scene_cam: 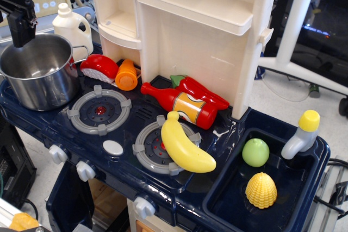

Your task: Put banana in pot or pan

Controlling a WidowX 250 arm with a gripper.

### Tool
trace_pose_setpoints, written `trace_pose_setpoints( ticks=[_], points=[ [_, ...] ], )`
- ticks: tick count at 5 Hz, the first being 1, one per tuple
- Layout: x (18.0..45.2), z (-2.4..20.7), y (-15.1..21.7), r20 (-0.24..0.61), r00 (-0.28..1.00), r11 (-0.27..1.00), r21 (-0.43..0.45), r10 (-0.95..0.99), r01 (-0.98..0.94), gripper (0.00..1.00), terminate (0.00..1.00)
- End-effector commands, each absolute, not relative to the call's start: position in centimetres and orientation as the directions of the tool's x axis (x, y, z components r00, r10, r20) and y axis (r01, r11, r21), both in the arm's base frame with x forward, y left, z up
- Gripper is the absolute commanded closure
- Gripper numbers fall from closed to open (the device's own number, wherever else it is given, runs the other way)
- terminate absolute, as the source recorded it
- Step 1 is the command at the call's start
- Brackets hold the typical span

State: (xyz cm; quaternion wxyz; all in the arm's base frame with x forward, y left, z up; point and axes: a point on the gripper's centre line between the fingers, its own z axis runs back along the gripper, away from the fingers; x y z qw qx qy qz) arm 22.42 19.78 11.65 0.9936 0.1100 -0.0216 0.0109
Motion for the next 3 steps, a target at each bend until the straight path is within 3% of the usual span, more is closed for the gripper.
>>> trace_pose_setpoints(
  ticks=[1,3],
  points=[
    [22.4,11.7,19.8,0.045,0.999,0.976,0.218,0.017,-0.026,0.0,0.0],
    [20.9,15.8,9.8,-0.037,0.96,0.94,0.219,0.278,-0.263,0.0,0.0]
  ],
)
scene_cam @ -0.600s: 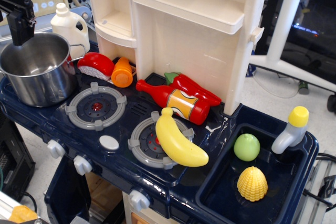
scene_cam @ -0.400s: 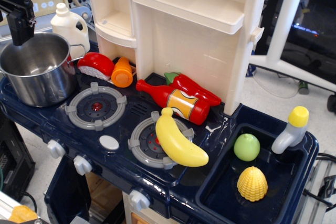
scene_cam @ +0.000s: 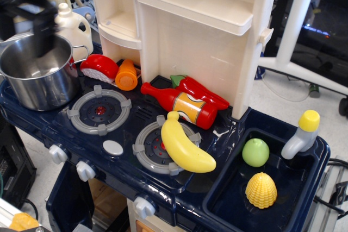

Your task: Put banana in pot or pan

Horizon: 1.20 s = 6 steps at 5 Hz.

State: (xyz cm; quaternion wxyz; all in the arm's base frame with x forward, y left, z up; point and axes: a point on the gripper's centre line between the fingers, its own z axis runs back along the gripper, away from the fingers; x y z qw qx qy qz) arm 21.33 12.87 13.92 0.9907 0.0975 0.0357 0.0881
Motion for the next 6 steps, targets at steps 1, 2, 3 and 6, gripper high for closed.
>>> trace_pose_setpoints(
  ticks=[1,2,3,6],
  points=[
    [21.0,15.2,4.9,-0.049,0.909,0.902,0.164,0.413,-0.4,0.0,0.0],
    [22.4,14.1,0.1,-0.019,0.842,0.836,0.135,0.538,-0.531,0.0,0.0],
    [23.7,13.4,-3.7,0.02,0.792,0.785,0.121,0.611,-0.608,0.0,0.0],
    [25.0,6.8,-6.5,0.17,0.724,0.719,0.1,0.668,-0.687,0.0,0.0]
  ],
)
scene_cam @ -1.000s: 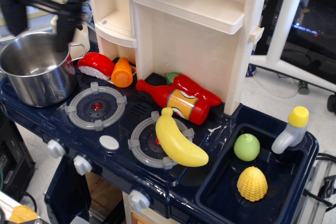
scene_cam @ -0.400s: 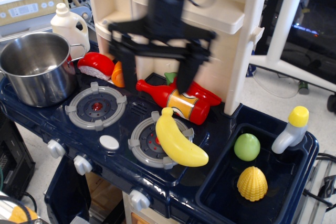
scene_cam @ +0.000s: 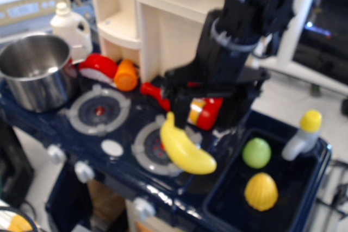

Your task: Put banana in pot or pan

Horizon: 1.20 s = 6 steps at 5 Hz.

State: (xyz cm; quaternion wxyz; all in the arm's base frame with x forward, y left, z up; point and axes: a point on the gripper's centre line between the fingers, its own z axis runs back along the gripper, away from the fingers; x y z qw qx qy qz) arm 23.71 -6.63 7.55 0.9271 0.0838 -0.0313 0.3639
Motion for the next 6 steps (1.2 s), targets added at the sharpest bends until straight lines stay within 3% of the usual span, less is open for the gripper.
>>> trace_pose_setpoints(
  ticks=[1,2,3,4,6],
  points=[
    [25.2,4.6,-6.0,0.185,0.72,0.721,0.073,0.669,-0.689,0.0,0.0],
    [25.3,2.8,-6.4,0.192,0.702,0.705,0.064,0.686,-0.706,0.0,0.0],
    [25.0,2.4,-6.5,0.17,0.665,0.661,0.084,0.727,-0.745,0.0,0.0],
    [24.7,2.9,-6.0,0.144,0.663,0.658,0.089,0.735,-0.748,1.0,0.0],
    [20.5,10.0,-3.3,0.124,0.64,0.591,0.282,0.759,-0.756,1.0,0.0]
  ],
)
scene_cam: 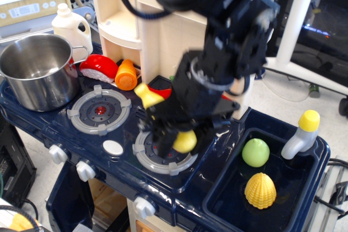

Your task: Put banana in pot or pan

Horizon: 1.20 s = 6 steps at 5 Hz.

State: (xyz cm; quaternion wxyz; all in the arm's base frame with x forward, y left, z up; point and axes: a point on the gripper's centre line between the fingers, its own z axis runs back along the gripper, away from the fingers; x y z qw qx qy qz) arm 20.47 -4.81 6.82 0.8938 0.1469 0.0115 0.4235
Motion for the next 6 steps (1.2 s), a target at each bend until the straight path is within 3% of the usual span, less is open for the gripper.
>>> trace_pose_setpoints(
  ticks=[1,2,4,5,6],
  points=[
    [19.3,11.7,1.6,0.156,0.663,0.599,0.316,0.732,-0.736,1.0,0.0],
    [20.1,12.8,6.0,0.186,0.72,0.636,0.359,0.668,-0.683,1.0,0.0],
    [23.6,12.7,13.3,0.216,0.849,0.756,0.386,0.483,-0.529,1.0,0.0],
    [25.2,12.5,15.5,0.239,0.889,0.807,0.376,0.39,-0.455,0.0,0.0],
    [25.2,12.5,15.5,0.239,0.889,0.807,0.376,0.39,-0.455,0.0,0.0]
  ],
)
